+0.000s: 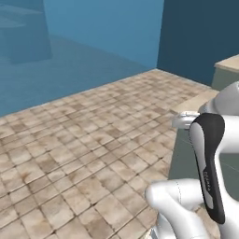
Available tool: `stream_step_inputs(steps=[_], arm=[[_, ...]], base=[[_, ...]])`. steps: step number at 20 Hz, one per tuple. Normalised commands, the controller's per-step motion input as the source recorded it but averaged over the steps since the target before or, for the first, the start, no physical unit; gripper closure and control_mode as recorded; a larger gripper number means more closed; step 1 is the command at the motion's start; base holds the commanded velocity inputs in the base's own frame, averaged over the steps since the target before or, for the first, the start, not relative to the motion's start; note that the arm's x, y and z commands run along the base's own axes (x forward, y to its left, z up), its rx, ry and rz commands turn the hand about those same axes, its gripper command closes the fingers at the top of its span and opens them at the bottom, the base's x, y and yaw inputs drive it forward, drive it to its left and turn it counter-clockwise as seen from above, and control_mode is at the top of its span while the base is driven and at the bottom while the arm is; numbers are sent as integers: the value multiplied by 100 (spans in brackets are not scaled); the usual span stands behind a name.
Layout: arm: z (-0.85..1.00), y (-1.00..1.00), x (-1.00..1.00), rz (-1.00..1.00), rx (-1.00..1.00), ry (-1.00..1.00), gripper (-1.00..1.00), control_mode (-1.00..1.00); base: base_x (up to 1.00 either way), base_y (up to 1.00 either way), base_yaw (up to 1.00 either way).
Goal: Take the cheese, chicken drumstick, and mushroom from the fridge and place them on the plate on the dining counter to create an appetizer plate.
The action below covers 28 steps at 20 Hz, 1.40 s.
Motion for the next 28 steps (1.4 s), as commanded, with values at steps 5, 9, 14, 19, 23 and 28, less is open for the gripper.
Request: stream_step_inputs(steps=[5,9,14,19,23,28], arm=[[0,0,0,0,0,0,100,100],[0,0,0,0,0,0,100,100],[0,0,0,0,0,0,100,100],[0,0,0,0,0,0,100,100],[0,0,0,0,0,0,100,100],[0,0,0,0,0,0,100,100]], base=[[100,0,15],[100,0,11],[100,0,2],[100,0,-8],[100,0,-26],[100,0,-37]])
